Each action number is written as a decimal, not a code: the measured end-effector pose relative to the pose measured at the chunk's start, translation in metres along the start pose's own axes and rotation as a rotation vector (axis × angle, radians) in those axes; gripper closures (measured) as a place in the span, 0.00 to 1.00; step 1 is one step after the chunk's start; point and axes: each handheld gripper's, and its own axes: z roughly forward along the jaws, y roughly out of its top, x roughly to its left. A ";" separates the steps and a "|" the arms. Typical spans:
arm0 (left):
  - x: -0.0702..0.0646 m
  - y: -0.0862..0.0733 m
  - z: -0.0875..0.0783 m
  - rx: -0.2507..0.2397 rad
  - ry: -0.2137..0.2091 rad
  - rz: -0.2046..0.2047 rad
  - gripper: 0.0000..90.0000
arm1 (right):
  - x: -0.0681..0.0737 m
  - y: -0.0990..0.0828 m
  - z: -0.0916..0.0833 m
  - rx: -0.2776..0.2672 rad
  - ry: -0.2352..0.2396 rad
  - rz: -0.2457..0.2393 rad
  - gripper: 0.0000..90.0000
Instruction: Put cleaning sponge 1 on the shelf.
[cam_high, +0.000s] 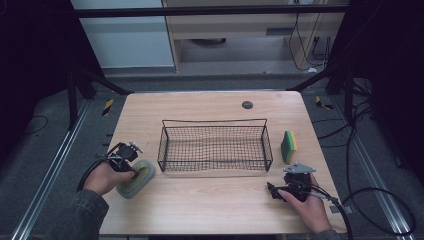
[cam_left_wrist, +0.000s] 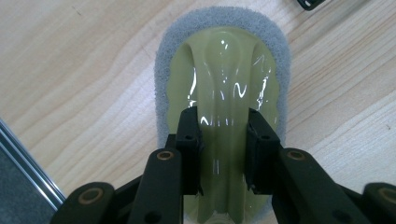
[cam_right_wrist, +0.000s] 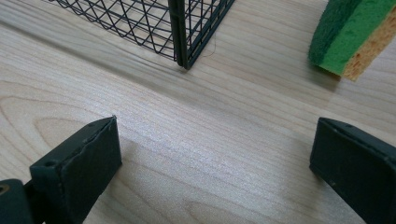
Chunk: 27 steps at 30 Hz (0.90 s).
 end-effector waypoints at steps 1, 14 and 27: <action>0.000 -0.001 -0.003 -0.021 0.010 0.013 0.78 | 0.000 0.000 0.000 0.001 0.001 0.005 0.02; -0.005 -0.005 -0.040 -0.123 0.088 0.161 0.78 | 0.001 -0.001 0.000 -0.008 -0.007 0.007 0.02; 0.003 -0.004 -0.080 -0.189 0.131 0.235 0.78 | 0.000 -0.002 0.000 -0.016 -0.001 0.007 0.02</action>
